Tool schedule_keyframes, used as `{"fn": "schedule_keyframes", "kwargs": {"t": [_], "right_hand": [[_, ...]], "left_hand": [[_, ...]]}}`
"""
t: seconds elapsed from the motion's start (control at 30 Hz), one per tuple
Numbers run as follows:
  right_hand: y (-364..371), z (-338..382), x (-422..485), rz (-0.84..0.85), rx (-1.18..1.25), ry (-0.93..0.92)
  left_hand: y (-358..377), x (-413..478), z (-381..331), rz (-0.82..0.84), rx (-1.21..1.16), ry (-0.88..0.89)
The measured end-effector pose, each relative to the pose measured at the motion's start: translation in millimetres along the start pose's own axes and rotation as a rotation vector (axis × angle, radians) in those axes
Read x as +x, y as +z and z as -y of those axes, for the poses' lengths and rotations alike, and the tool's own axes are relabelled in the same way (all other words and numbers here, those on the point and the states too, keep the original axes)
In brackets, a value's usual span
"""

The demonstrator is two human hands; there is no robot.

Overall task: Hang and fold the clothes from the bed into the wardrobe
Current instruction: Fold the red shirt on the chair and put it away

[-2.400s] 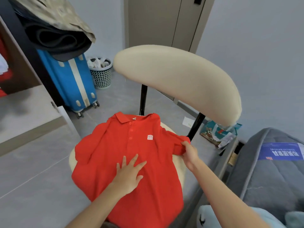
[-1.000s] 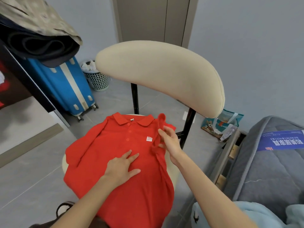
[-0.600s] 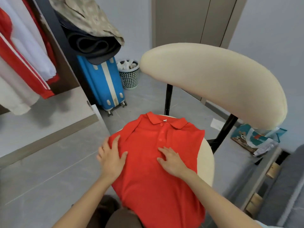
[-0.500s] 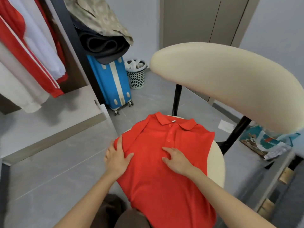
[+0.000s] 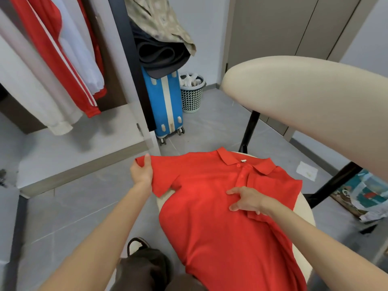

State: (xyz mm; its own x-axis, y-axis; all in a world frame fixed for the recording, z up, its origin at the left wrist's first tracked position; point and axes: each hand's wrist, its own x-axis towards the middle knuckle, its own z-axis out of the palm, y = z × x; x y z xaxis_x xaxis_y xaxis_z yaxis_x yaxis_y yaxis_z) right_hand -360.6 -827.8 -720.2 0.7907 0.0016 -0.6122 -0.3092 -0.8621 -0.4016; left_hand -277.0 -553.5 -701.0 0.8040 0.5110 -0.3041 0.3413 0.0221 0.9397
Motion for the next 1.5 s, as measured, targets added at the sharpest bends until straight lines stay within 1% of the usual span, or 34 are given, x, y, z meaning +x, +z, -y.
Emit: {"fn": "schedule_keyframes", "kwargs": {"t": [0.17,0.27,0.33,0.4,0.43,0.47,0.5,0.53,0.57,0.6,0.63,0.7,0.77,0.83,0.9,0.97,1.03,1.1,1.13,1.17,1.2,1.3,1.37,1.43,1.5], "right_hand": [[-4,5,2,0.036,0.069,0.052],[-8,4,-6,0.070,0.224,0.085],[-12,-7,-14,0.083,0.394,0.079],[-14,-22,-22,0.113,0.603,0.075],[-15,-30,-26,0.123,0.707,0.075],[-14,-37,-29,0.111,0.807,0.075],[-12,-44,-31,0.071,0.903,0.081],[-10,-51,-32,0.005,0.991,0.098],[-8,-58,-33,-0.078,1.059,0.121],[-7,-64,-35,-0.166,1.099,0.147],[-6,-69,-35,-0.248,1.113,0.170],[-6,-73,-35,-0.367,1.075,0.187],[-6,-67,-32,-0.434,0.945,0.158],[-5,-52,-23,-0.485,0.794,0.073],[-4,-32,-10,-0.499,0.659,-0.034],[-3,-9,5,-0.478,0.540,-0.125],[-4,14,24,-0.465,0.438,-0.173],[-7,34,41,-0.536,0.199,-0.152],[-10,42,48,-0.578,0.063,-0.133],[-12,51,55,-0.589,-0.031,-0.120],[-15,60,62,-0.559,-0.081,-0.105],[-17,79,83,-0.362,-0.105,-0.014],[-15,84,95,-0.301,-0.049,0.024],[-16,84,103,-0.353,0.140,0.011],[-23,84,110,-0.461,0.316,-0.027]], "left_hand": [[-1,5,-27,0.112,0.030,0.060],[13,-1,-46,0.204,0.016,0.060],[28,-13,-60,0.283,-0.018,0.060],[45,-32,-71,0.446,-0.047,0.039],[52,-44,-73,0.574,-0.035,0.002],[57,-56,-71,0.721,0.025,-0.041],[60,-65,-66,0.862,0.148,-0.060],[62,-71,-59,0.962,0.299,-0.042],[63,-74,-49,0.995,0.436,0.015],[63,-72,-40,0.960,0.536,0.103],[60,-69,-30,0.889,0.604,0.196],[53,-57,-14,0.772,0.761,0.349],[40,-50,1,0.785,0.960,0.428],[27,-51,17,0.871,1.075,0.409],[19,-55,30,0.908,1.071,0.425],[16,-59,42,0.873,1.051,0.548],[14,-63,46,0.848,1.034,0.610],[10,-64,50,0.847,1.063,0.666],[8,-63,53,0.839,1.095,0.732],[6,-62,55,0.818,1.122,0.806],[4,-61,57,0.788,1.130,0.870],[3,-61,59,0.733,1.108,0.941],[0,-58,59,0.739,1.116,0.932],[-4,-52,60,0.721,1.164,0.938],[-9,-45,61,0.651,1.204,0.968]]}}
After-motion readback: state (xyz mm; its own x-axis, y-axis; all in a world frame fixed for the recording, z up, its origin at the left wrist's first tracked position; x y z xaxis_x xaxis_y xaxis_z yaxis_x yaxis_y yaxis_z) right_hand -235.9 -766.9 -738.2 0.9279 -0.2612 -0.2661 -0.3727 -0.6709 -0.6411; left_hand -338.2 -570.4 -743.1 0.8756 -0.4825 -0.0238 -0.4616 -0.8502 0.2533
